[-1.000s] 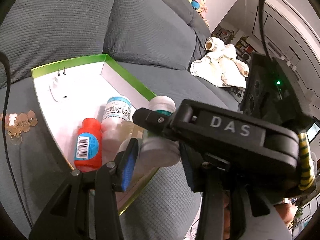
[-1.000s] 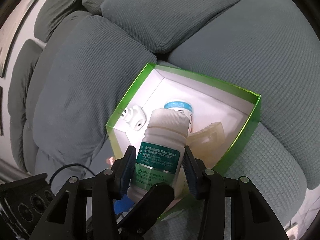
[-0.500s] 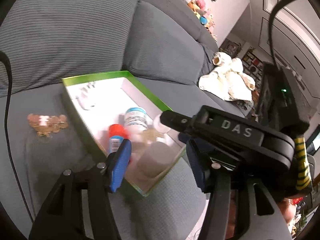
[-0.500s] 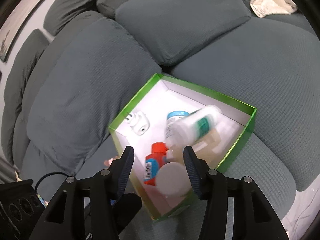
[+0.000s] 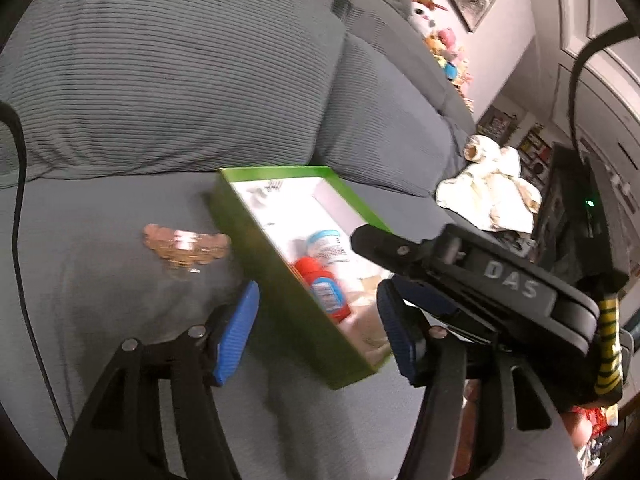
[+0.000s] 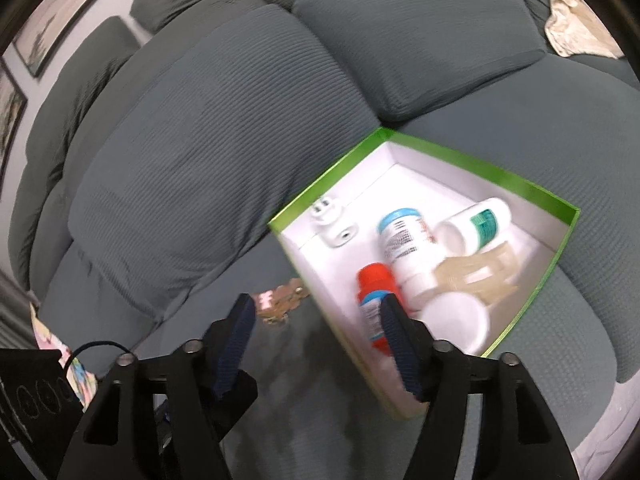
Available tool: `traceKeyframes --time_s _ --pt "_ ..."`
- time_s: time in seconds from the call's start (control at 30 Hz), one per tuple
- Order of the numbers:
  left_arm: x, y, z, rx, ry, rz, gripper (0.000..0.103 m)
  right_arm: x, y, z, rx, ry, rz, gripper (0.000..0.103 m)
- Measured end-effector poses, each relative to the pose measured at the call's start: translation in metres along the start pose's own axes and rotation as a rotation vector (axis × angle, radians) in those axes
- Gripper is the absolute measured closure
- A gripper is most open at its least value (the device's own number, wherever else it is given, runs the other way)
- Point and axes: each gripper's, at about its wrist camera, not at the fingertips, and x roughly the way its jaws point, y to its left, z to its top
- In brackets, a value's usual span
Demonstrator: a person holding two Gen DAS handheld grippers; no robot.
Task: Organize rigid objects
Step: 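Move the right gripper to the pink flower hair clip on the sofa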
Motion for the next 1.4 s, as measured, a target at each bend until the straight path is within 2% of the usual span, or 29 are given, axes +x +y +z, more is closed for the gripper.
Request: traceKeyframes --time_s 0.3,0.57,0.77,1.03,1.23,1.3,1.4 --pt "-0.021 0.043 -0.006 -0.066 -0.003 0.110 0.037 0.015 0.034 -0.013 -0.046 0.040 0.038 0.028" --pt "-0.035 0.076 -0.008 -0.122 -0.007 0.147 0.033 0.036 0.063 -0.026 -0.084 0.085 0.033 0.028" --pt "-0.033 0.103 -0.012 -0.145 0.015 0.230 0.032 0.058 0.076 -0.033 -0.116 0.124 -0.008 0.028" --pt "-0.022 0.133 -0.017 -0.197 0.067 0.292 0.032 0.103 0.086 -0.037 -0.132 0.190 -0.064 0.028" --pt "-0.011 0.148 -0.018 -0.218 0.103 0.327 0.032 0.129 0.096 -0.028 -0.134 0.148 -0.046 0.028" --pt "-0.008 0.152 -0.018 -0.233 0.115 0.322 0.032 0.139 0.095 -0.026 -0.132 0.145 -0.061 0.029" --pt "-0.003 0.157 -0.019 -0.238 0.133 0.323 0.032 0.157 0.096 -0.028 -0.147 0.179 -0.106 0.036"
